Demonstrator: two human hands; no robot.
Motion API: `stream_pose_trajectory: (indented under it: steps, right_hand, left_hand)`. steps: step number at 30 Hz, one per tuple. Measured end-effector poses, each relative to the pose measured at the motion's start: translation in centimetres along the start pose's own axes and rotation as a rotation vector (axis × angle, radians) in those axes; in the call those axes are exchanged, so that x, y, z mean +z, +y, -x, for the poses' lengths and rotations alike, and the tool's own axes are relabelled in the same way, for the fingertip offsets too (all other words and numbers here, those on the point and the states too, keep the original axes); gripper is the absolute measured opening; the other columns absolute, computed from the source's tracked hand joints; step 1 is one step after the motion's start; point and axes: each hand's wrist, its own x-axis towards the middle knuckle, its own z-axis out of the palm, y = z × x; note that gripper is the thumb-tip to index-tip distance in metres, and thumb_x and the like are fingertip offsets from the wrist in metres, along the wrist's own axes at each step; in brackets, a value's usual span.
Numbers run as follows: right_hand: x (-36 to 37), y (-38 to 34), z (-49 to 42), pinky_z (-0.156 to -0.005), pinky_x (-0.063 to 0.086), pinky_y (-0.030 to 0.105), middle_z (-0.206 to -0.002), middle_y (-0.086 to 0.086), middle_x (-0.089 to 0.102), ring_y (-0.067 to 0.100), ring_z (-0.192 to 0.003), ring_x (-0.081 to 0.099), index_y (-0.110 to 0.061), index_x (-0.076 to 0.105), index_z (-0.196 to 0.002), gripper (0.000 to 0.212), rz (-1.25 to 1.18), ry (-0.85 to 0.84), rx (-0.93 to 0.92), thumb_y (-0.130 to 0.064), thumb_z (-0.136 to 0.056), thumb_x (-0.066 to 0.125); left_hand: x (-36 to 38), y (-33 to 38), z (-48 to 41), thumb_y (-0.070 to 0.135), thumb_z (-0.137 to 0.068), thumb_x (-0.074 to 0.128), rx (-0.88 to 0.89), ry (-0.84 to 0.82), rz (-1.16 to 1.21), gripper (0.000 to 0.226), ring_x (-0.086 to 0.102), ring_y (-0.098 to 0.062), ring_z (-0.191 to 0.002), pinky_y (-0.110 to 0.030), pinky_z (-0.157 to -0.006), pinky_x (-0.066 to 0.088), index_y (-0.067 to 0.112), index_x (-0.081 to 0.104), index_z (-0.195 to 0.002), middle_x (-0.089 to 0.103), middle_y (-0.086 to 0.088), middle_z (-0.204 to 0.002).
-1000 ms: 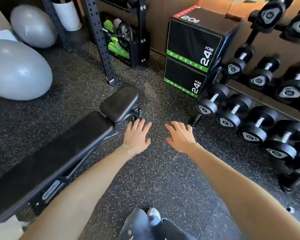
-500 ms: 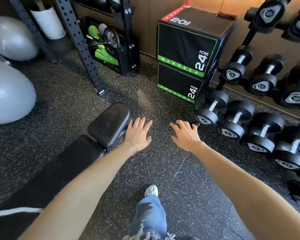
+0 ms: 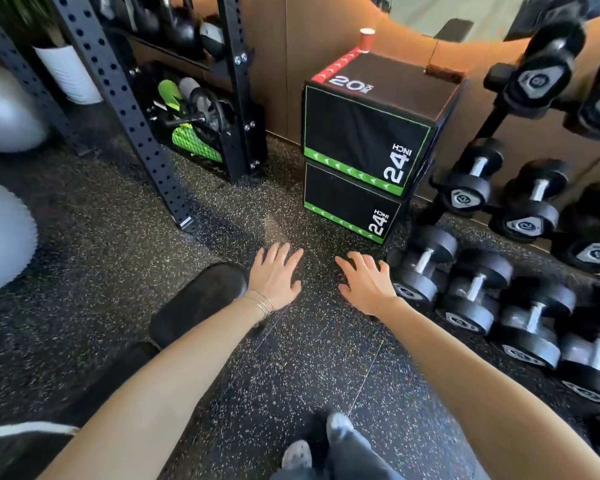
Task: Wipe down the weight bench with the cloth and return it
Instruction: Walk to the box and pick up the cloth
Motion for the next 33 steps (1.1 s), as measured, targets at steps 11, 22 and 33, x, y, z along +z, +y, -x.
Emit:
stream_pose_trajectory:
  steps: [11,22,33]
  right_hand:
    - [-0.7,5.7,-11.6,-0.105,0.027,0.055,-0.149,0.006,0.024,0.029,-0.134,0.028,-0.024,0.02,-0.148,0.062,0.072,-0.023,-0.068,-0.039,-0.094,0.047]
    - [-2.1,15.4,-24.5,-0.104,0.029,0.053,-0.147,0.005,0.027,0.028,-0.131,0.031,-0.024,0.023,-0.146,0.061,0.061,-0.052,-0.072,-0.038,-0.093,0.048]
    - [-2.4,23.3,-34.4,-0.106,0.028,0.055,-0.148,0.005,0.027,0.028,-0.134,0.027,-0.025,0.024,-0.146,0.061,0.035,-0.084,0.046,-0.041,-0.093,0.048]
  left_hand:
    - [0.6,-1.2,-11.6,0.05,-0.091,0.041,-0.029,-0.009,-0.016,0.069,0.017,-0.027,-0.144,-0.048,-0.116,0.015,0.027,0.014,-0.149,0.019,-0.007,-0.157]
    - [-0.1,0.3,-27.2,0.049,-0.09,0.043,-0.033,-0.041,-0.022,0.069,0.019,-0.028,-0.143,-0.049,-0.116,0.016,0.026,0.016,-0.149,0.021,-0.008,-0.156]
    - [0.0,-0.5,-41.8,0.048,-0.091,0.041,0.075,-0.085,-0.064,0.067,0.016,-0.027,-0.144,-0.048,-0.117,0.016,0.025,0.017,-0.149,0.02,-0.008,-0.156]
